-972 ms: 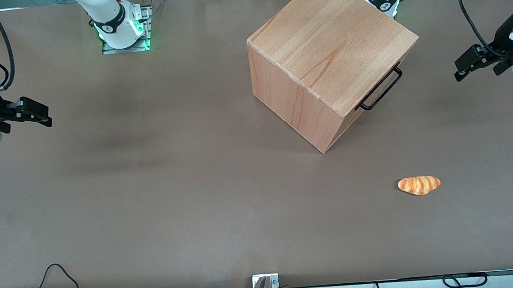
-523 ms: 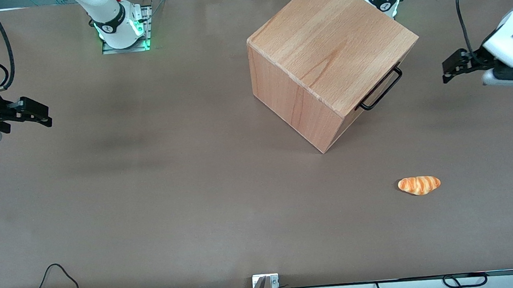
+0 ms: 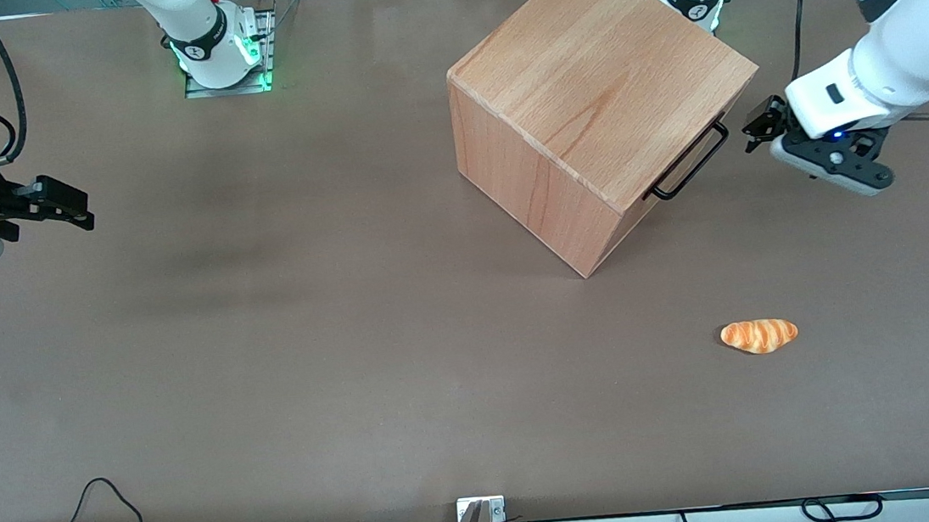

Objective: Open top drawer with left arm
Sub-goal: 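Position the open left gripper around the black drawer handle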

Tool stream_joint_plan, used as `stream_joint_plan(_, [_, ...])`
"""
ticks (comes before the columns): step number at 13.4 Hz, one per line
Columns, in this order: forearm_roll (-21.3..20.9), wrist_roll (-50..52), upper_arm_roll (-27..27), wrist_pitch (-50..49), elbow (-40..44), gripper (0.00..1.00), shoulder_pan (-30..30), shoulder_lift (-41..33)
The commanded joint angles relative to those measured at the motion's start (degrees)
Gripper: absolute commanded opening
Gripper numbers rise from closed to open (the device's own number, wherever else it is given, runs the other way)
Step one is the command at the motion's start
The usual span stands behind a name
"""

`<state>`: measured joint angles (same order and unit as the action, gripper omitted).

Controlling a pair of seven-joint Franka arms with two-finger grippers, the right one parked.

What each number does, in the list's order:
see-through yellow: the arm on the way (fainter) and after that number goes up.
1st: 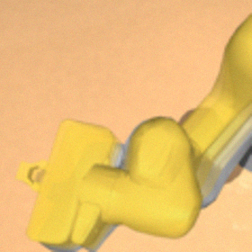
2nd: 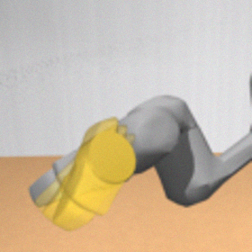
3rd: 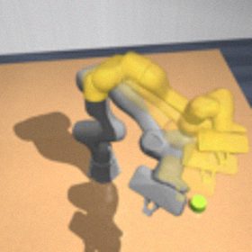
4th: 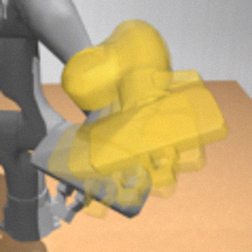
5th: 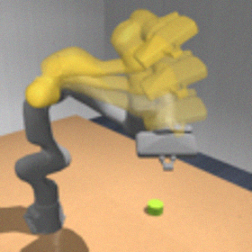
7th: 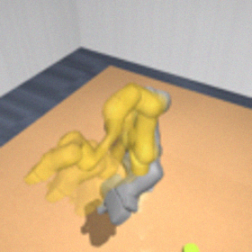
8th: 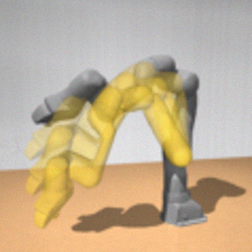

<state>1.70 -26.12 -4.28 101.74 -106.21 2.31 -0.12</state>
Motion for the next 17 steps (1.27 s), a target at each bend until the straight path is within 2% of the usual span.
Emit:
stream_joint_plan(1, [1.9, -6.9, 0.2, 3.3, -1.8, 1.0, -0.1, 1.0])
stream_joint_plan(6, [7.0, -11.1, 0.2, 4.0, -2.9, 1.0, 0.0, 3.5])
stream_joint_plan(17, [9.5, -14.1, -0.6, 7.2, -6.5, 1.0, 0.0, 4.6])
